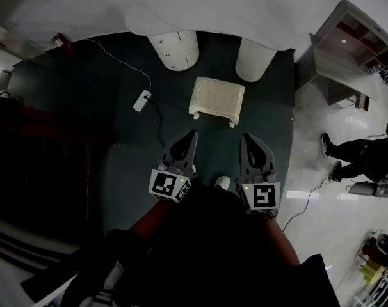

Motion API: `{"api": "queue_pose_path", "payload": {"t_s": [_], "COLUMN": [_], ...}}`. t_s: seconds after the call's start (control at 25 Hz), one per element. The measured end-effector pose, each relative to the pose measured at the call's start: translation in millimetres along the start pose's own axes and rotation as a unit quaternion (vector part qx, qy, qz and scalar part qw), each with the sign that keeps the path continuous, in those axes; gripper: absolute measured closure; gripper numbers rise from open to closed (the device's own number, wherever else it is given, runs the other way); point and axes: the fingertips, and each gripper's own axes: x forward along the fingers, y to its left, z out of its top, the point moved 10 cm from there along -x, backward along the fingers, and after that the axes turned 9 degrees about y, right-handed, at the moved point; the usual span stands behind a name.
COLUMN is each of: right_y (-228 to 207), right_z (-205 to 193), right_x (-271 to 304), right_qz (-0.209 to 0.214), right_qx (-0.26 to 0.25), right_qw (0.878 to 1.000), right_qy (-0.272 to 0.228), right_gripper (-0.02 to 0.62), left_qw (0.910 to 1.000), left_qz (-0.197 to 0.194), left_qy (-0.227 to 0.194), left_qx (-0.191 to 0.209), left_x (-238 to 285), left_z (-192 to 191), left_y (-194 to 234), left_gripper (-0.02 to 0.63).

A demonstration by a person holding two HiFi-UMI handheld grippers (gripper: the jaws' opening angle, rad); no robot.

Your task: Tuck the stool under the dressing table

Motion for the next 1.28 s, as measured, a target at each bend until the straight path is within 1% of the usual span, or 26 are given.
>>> {"api": "queue_pose_path", "payload": {"t_s": [0.16,0.24,0.36,0.48,0.56,0.68,0.8,0.92,1.08,1.2,1.28], "right_y": [-11,-20,-25,-25,-26,-30,-36,-42,-45,-55,-61], "right_z": [-9,-13,-17,-23,-28,-33,-33,-30,-26,-30,-29], "right_x": [-21,-31,-35,-31,-24,-8,14,44,97,132,153], "right_qz": [-0.007,0.001,0.023,0.039,0.038,0.034,0.023,0.011,-0.008,-0.029,-0.047], "right_qx": [0.009,0.020,0.016,0.014,0.017,0.019,0.020,0.020,0.029,0.038,0.033], "right_qw": [1.000,0.999,0.999,0.999,0.999,0.999,0.999,0.999,0.999,0.997,0.994], "right_qy": [-0.019,-0.028,-0.033,-0.022,-0.009,0.007,0.021,0.033,0.044,0.069,0.088], "right_gripper": [0.558,0.557,0.557,0.557,0.557,0.557,0.557,0.557,0.557,0.557,0.557], "left_qw": [0.9995,0.9994,0.9991,0.9995,0.9996,0.9993,0.9991,0.9992,0.9989,0.9984,0.9977], "left_qz": [0.027,0.031,0.027,0.025,0.025,0.028,0.028,0.024,0.014,-0.003,-0.016], "left_qy": [-0.010,-0.017,-0.032,-0.017,-0.002,0.009,0.016,0.021,0.036,0.047,0.055], "left_qx": [0.009,0.005,-0.011,-0.009,-0.015,-0.023,-0.029,-0.022,-0.027,-0.032,-0.035], "left_x": [-4,-7,-13,-17,-15,-3,13,32,61,84,98], "left_z": [-2,-2,-6,-16,-22,-29,-32,-29,-27,-26,-27], "left_y": [-8,-13,-14,-13,-8,4,20,44,90,128,153], "left_gripper": [0.589,0.589,0.589,0.590,0.591,0.589,0.589,0.589,0.589,0.589,0.589]}}
